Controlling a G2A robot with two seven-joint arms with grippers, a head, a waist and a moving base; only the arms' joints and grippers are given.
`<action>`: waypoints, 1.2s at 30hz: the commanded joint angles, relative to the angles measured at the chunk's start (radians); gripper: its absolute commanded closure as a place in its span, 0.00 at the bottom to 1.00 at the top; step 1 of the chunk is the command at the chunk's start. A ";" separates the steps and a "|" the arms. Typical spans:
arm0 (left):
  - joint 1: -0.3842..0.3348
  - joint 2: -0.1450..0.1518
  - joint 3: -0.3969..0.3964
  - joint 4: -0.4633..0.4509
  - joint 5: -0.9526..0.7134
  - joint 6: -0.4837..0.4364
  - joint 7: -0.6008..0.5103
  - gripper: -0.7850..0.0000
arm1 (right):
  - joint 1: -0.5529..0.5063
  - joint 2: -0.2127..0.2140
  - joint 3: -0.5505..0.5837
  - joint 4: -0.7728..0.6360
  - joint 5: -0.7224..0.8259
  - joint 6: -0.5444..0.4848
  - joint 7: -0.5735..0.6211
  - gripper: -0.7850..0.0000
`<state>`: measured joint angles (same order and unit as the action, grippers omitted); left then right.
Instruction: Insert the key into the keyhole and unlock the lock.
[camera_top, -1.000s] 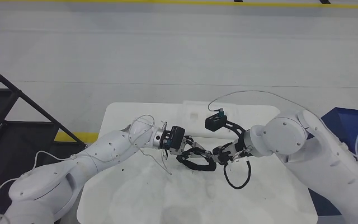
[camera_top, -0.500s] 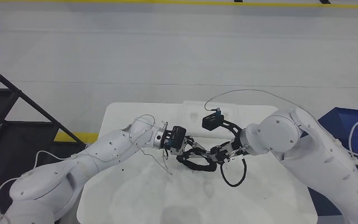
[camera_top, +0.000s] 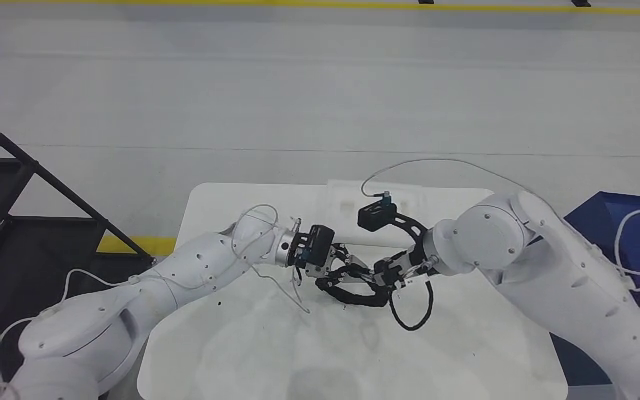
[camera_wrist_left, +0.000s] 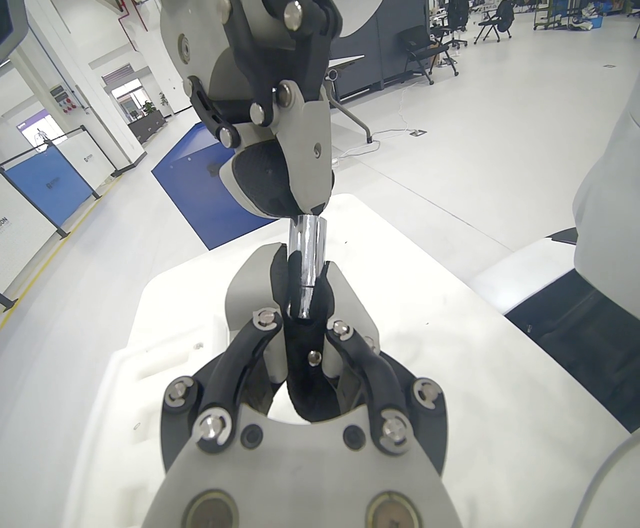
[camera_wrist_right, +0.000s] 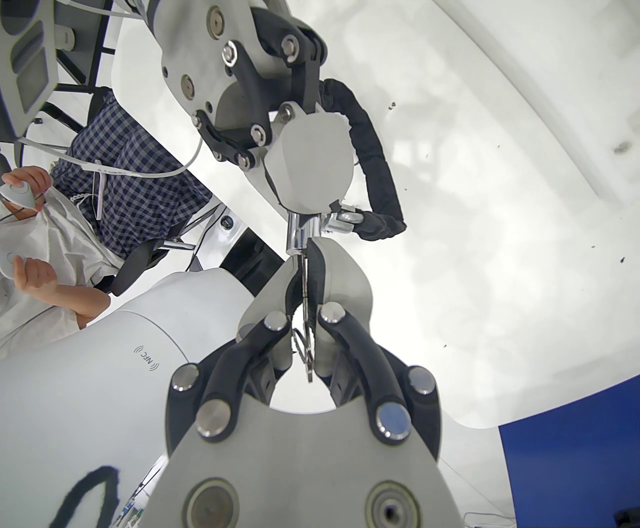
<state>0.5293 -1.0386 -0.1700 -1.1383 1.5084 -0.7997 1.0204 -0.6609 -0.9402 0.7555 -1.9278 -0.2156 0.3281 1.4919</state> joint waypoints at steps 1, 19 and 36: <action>0.001 0.000 0.000 0.003 -0.009 -0.001 -0.001 1.00 | 0.004 0.000 -0.004 0.003 0.004 0.002 -0.002 1.00; 0.024 -0.002 0.000 0.034 -0.140 -0.024 -0.023 1.00 | 0.051 -0.024 -0.018 0.110 0.085 -0.063 -0.062 1.00; 0.043 -0.009 -0.010 0.087 -0.255 -0.053 -0.053 1.00 | 0.054 -0.036 0.025 0.262 0.193 -0.177 -0.151 0.53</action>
<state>0.5705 -1.0468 -0.1763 -1.0596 1.2655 -0.8483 0.9719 -0.6042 -0.9780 0.7718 -1.6757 -0.0228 0.1658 1.3540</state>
